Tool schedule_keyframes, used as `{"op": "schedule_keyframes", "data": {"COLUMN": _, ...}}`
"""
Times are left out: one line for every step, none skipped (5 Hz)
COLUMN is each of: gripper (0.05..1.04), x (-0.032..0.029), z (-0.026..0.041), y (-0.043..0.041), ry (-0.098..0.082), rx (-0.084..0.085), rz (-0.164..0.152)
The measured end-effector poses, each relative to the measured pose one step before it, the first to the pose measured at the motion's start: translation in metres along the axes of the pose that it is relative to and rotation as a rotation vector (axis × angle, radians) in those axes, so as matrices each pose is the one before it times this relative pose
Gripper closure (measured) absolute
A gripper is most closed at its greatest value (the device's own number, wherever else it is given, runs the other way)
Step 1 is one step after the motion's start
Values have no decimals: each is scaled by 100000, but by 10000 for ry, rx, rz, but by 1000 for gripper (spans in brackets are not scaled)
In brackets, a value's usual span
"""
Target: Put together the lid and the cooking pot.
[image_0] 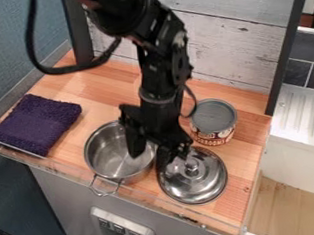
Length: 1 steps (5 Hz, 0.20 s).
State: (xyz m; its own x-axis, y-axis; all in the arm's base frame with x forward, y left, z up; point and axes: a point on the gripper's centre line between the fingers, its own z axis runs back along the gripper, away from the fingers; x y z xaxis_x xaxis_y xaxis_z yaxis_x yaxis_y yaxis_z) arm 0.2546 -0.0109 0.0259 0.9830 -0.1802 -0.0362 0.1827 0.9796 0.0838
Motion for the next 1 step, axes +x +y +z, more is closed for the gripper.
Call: {"op": "schedule_keyframes", "data": {"gripper": 70, "x": 315, "z": 2454, "y": -469, "ry": -693, "rx": 123, "rz": -543}}
